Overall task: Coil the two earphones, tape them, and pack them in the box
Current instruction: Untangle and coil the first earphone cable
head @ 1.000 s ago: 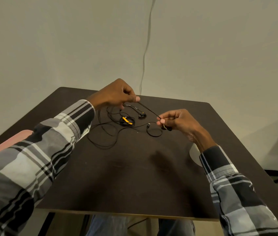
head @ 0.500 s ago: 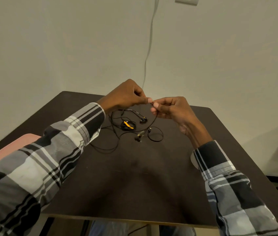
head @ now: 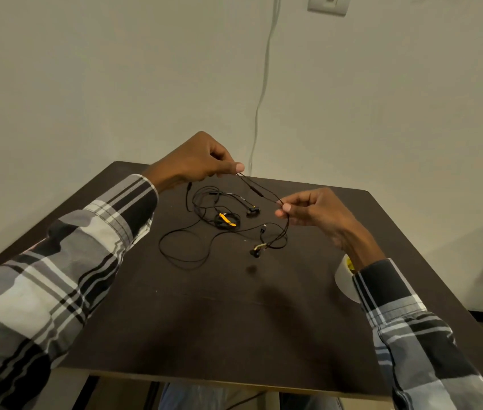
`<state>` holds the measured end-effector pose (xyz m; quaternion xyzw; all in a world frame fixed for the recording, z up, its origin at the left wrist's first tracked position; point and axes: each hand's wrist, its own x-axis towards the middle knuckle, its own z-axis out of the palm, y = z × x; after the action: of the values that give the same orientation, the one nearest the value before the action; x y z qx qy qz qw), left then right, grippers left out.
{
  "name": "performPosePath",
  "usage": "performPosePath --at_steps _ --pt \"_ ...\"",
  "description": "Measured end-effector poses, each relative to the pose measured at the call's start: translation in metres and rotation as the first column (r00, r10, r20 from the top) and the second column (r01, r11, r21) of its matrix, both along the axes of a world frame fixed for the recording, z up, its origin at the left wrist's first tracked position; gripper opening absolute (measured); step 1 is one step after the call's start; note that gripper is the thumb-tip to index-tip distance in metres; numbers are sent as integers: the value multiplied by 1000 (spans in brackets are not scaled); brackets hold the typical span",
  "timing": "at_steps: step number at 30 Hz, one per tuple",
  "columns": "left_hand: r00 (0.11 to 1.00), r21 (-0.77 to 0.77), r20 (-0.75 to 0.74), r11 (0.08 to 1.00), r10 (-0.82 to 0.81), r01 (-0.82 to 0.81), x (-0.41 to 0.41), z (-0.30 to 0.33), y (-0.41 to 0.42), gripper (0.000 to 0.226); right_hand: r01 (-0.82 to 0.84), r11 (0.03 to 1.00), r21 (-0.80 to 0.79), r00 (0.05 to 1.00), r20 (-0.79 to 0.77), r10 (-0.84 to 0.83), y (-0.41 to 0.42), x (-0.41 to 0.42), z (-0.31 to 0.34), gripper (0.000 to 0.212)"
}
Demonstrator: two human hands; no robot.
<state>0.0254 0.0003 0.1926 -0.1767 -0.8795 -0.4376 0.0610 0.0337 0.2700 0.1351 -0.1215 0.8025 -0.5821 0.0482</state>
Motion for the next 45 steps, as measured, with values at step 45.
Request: performPosePath --at_steps 45 --pt "997 75 -54 995 -60 64 7 5 22 27 64 995 -72 931 -356 -85 -42 9 40 15"
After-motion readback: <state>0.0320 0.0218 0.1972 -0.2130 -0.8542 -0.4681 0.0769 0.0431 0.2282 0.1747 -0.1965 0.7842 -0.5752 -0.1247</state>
